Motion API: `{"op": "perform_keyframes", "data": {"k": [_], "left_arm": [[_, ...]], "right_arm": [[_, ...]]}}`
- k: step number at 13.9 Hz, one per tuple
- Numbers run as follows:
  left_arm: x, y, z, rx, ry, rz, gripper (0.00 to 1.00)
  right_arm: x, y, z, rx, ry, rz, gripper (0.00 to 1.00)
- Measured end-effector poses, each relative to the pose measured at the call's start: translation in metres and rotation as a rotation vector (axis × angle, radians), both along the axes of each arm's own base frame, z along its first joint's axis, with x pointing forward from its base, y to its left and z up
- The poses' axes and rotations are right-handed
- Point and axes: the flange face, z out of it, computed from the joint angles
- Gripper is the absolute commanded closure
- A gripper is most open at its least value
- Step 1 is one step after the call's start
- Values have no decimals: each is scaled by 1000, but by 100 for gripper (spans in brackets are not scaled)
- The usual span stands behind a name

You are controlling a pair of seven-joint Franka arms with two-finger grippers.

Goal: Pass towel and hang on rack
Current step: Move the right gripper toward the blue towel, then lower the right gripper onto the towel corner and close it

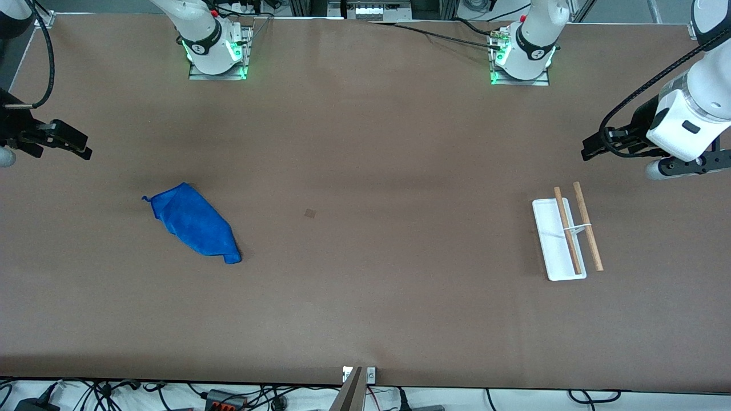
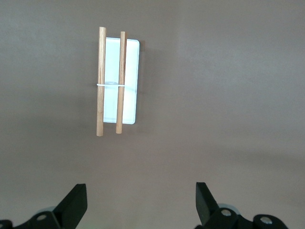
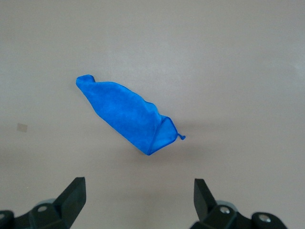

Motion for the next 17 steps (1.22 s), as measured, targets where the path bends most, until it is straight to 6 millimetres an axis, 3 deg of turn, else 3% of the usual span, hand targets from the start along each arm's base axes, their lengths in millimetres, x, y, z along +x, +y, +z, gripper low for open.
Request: {"op": "perform_keyframes", "data": {"k": [7, 9, 11, 17], "left_arm": [[0, 0, 0, 0, 0, 0, 0], [0, 0, 0, 0, 0, 0, 0], [0, 0, 0, 0, -1, 0, 0], [0, 0, 1, 0, -1, 0, 0]], "right_arm": [[-1, -1, -2, -1, 6, -1, 0], [1, -4, -12, -2, 27, -6, 0], [8, -13, -41, -3, 79, -22, 0], [36, -38, -160, -2, 270, -49, 0]]}}
